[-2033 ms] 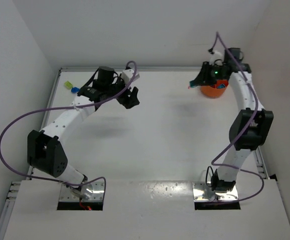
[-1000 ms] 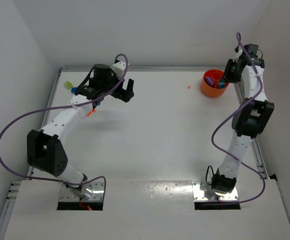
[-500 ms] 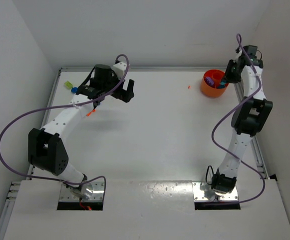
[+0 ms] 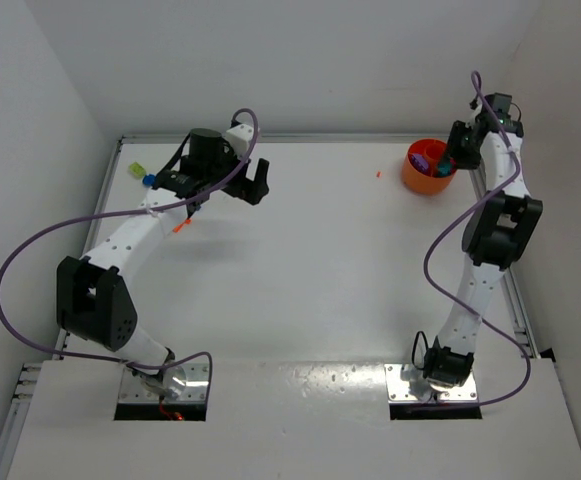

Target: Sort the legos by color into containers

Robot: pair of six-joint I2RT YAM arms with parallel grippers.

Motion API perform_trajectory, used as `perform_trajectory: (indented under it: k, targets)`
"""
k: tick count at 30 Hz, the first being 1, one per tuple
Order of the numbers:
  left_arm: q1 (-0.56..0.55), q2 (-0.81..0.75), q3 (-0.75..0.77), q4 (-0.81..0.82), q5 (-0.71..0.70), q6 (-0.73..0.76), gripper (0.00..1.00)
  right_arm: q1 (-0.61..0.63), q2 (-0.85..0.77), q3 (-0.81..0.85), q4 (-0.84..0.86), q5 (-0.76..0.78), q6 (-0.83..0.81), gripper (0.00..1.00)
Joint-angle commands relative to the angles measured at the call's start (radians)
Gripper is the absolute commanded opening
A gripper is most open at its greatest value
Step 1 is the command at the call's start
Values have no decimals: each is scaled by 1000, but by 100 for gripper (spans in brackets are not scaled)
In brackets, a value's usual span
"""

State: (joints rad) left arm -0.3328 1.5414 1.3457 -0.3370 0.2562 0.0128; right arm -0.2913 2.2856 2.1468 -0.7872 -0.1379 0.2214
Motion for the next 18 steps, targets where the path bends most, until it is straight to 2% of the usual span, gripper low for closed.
perform_trajectory:
  k: [1, 8, 14, 18]
  targets:
    - [6, 6, 24, 30, -5, -19, 100, -3, -2, 51, 22, 8, 10, 49]
    - [6, -3, 14, 30, -5, -10, 100, -3, -2, 51, 22, -11, 10, 51]
    - [54, -12, 4, 39, 17, -26, 100, -3, -150, -60, 80, -149, 19, 51]
    - [98, -3, 4, 39, 93, -62, 100, 26, -268, -157, 115, -189, -10, 50]
